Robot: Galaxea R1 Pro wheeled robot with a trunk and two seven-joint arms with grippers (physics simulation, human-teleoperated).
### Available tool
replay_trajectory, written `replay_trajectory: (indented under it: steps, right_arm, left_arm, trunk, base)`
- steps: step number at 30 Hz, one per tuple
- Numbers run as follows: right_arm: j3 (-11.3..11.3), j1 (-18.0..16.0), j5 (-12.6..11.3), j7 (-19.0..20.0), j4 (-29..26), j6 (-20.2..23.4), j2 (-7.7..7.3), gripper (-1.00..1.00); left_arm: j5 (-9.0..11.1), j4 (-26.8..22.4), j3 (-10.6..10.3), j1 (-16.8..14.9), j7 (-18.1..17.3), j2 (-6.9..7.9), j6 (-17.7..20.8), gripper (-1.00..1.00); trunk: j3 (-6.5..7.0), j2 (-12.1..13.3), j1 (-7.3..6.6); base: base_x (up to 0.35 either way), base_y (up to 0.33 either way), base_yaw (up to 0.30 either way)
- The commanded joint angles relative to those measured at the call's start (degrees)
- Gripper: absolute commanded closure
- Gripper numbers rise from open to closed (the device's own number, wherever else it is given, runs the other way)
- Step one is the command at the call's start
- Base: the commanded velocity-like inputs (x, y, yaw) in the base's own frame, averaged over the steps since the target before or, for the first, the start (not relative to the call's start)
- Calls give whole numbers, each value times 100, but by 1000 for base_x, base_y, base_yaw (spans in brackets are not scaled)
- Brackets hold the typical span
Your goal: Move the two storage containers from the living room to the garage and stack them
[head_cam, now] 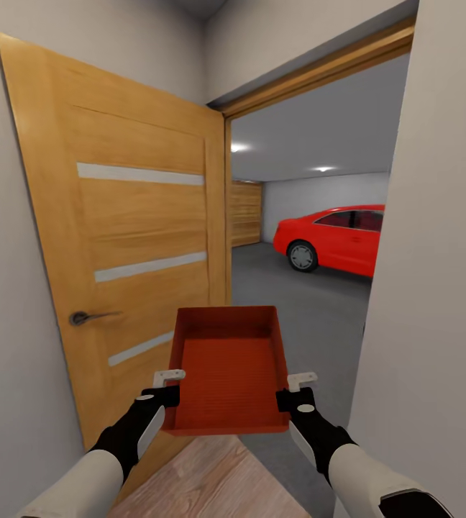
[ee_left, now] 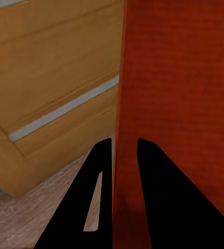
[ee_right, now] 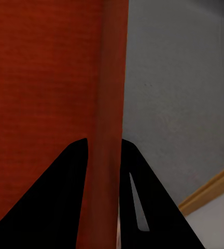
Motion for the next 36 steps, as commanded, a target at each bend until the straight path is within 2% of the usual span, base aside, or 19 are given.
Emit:
replay_trajectory:
  steps: [1, 27, 36]
  right_arm:
    - [-85, -3, 18, -84, 22, 3, -6, 100]
    - [-85, -3, 15, -84, 22, 3, -9, 100]
    - [-85, -3, 14, -84, 22, 3, -9, 100]
  left_arm:
    - [-87, -198, 105, -3, 88, 11, -22, 100]
    - [-88, -190, 105, -3, 88, 11, -22, 100]
    - [-88, -211, 97, -3, 88, 11, -30, 100]
  trunk:
    - [-6, -6, 4]
    - [-6, -6, 4]
    - [-6, -6, 4]
  base:
    - [201, 260, -245]
    - [212, 256, -245]
    - [242, 155, -245]
